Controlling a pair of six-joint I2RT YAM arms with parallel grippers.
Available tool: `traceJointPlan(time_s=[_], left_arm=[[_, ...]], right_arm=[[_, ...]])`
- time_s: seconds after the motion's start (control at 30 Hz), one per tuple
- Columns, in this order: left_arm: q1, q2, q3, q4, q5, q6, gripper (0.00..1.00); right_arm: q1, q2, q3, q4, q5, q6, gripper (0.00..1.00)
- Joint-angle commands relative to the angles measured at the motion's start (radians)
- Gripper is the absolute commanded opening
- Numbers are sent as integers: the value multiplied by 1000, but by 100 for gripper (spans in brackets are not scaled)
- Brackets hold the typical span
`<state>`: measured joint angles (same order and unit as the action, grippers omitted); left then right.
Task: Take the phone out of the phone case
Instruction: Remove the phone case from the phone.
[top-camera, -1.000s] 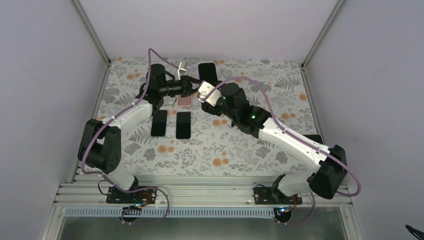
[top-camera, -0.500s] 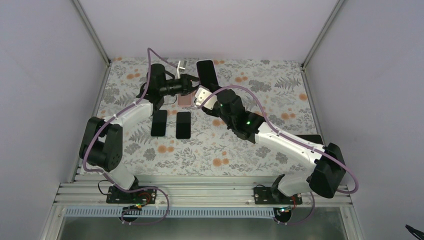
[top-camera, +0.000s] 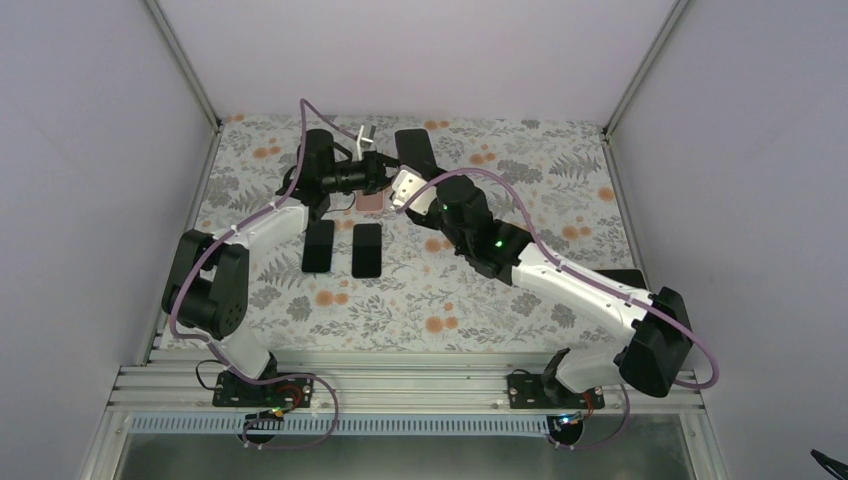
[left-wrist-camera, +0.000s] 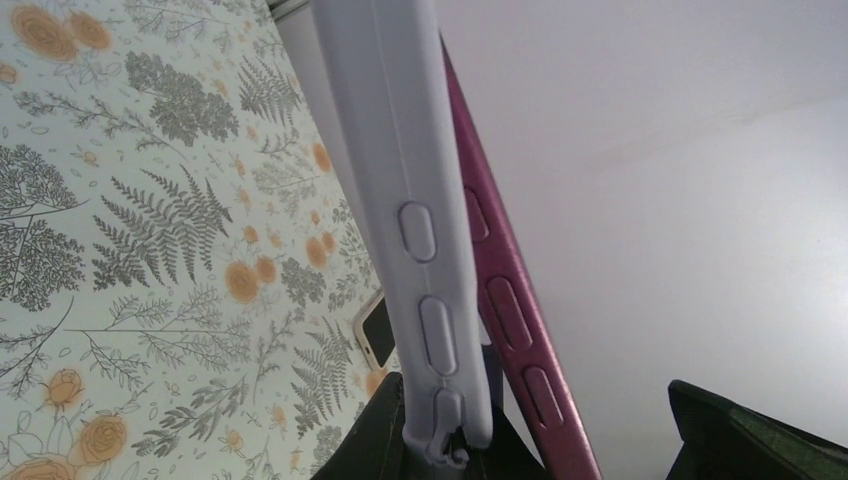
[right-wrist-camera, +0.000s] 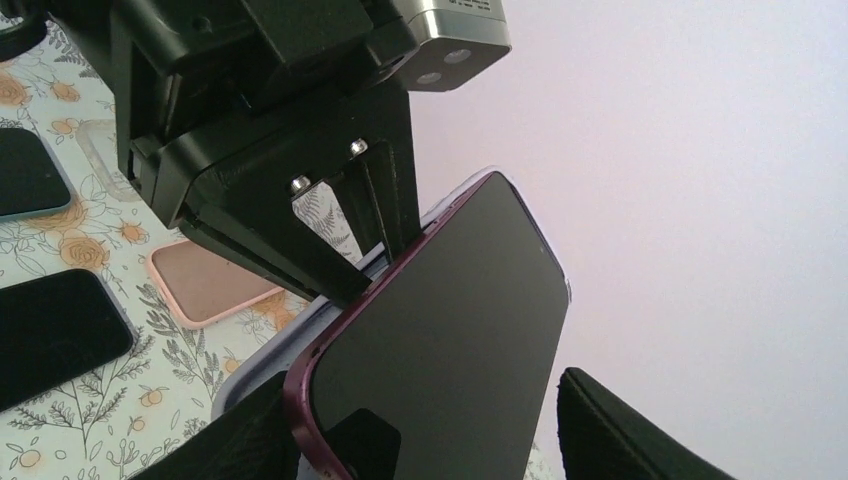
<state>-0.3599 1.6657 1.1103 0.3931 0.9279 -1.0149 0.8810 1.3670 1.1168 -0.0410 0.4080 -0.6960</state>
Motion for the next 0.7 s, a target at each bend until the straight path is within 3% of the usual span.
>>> traceJointPlan(time_s=[0.0, 0.23, 0.67], left_arm=[[0, -4, 18, 31, 39, 9, 2], [-1, -6, 4, 69, 51, -22, 2], [-2, -3, -11, 69, 42, -28, 2]], right_arm=[[-11, -37, 7, 67, 57, -1, 59], [-11, -44, -121, 239, 122, -148, 50], [0, -52, -118, 291, 146, -214, 18]])
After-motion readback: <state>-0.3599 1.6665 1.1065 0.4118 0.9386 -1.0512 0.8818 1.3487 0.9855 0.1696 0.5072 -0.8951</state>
